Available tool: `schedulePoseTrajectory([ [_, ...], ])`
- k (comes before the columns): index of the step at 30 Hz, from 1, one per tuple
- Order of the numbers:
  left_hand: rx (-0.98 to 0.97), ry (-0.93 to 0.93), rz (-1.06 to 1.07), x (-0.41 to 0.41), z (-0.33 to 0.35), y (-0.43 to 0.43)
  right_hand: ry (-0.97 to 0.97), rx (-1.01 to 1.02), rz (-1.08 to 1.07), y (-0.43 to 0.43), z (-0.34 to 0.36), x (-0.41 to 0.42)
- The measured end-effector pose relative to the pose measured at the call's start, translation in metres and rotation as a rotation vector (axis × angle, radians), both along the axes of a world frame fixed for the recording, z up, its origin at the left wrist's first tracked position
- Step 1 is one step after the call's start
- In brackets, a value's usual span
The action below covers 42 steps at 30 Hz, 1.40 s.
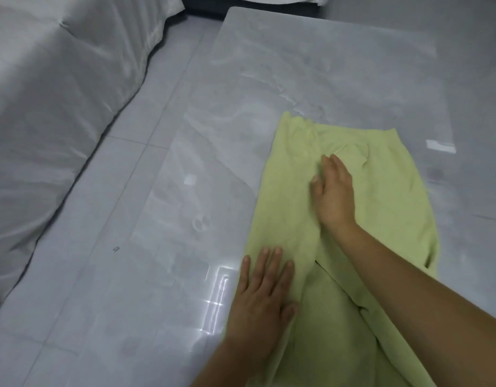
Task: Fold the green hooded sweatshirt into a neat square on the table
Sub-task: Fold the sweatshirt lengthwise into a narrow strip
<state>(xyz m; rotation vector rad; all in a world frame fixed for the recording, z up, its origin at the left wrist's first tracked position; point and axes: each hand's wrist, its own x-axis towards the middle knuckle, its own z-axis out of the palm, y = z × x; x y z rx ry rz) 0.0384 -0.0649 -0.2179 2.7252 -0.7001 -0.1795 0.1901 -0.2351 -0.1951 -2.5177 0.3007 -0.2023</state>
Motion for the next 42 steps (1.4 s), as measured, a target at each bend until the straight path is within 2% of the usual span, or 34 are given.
schedulePoseTrajectory([
  [1, 0.01, 0.017, 0.004, -0.002, -0.002, -0.003, -0.033, -0.071, 0.094, 0.009, -0.004, -0.003],
  [3, 0.039, 0.028, 0.022, -0.003, -0.003, -0.007, 0.051, -0.196, 0.215, 0.023, -0.012, -0.01],
  [5, 0.062, 0.011, 0.028, -0.004, -0.006, -0.009, 0.195, -0.299, 0.227, 0.027, -0.024, -0.012],
  [8, 0.095, 0.006, 0.035, -0.005, -0.009, -0.011, 0.256, -0.395, 0.193, 0.022, -0.036, -0.008],
  [13, 0.085, -0.005, 0.045, -0.003, -0.009, -0.012, 0.319, -0.388, 0.227, 0.022, -0.033, -0.004],
  [17, 0.048, -0.021, -0.041, -0.011, -0.008, -0.008, 0.357, -0.181, 0.296, 0.01, -0.019, -0.008],
  [19, 0.093, -0.01, -0.062, -0.009, -0.006, -0.008, 0.222, -0.065, 0.207, -0.003, -0.013, -0.031],
  [22, 0.081, 0.036, -0.023, -0.006, 0.004, -0.011, 0.106, -0.093, 0.021, -0.024, -0.013, -0.091],
  [27, -0.042, 0.014, 0.014, 0.022, 0.027, -0.037, 0.224, -0.214, -0.123, -0.061, -0.021, -0.16],
  [31, 0.183, 0.076, -0.096, 0.037, 0.016, -0.062, 0.25, -0.234, -0.16, -0.069, -0.021, -0.191],
  [33, 0.199, 0.062, -0.068, 0.033, 0.013, -0.069, 0.194, -0.228, -0.211, -0.073, -0.022, -0.207],
  [35, 0.114, 0.041, 0.003, 0.037, 0.021, -0.08, 0.211, -0.182, -0.376, -0.077, -0.024, -0.225],
  [38, -0.076, 0.045, 0.04, 0.061, 0.036, -0.117, 0.282, 0.051, -0.626, -0.082, -0.025, -0.246],
  [42, -0.232, 0.23, 0.084, 0.103, 0.045, -0.206, 0.342, 0.239, -0.73, -0.089, -0.029, -0.246],
])
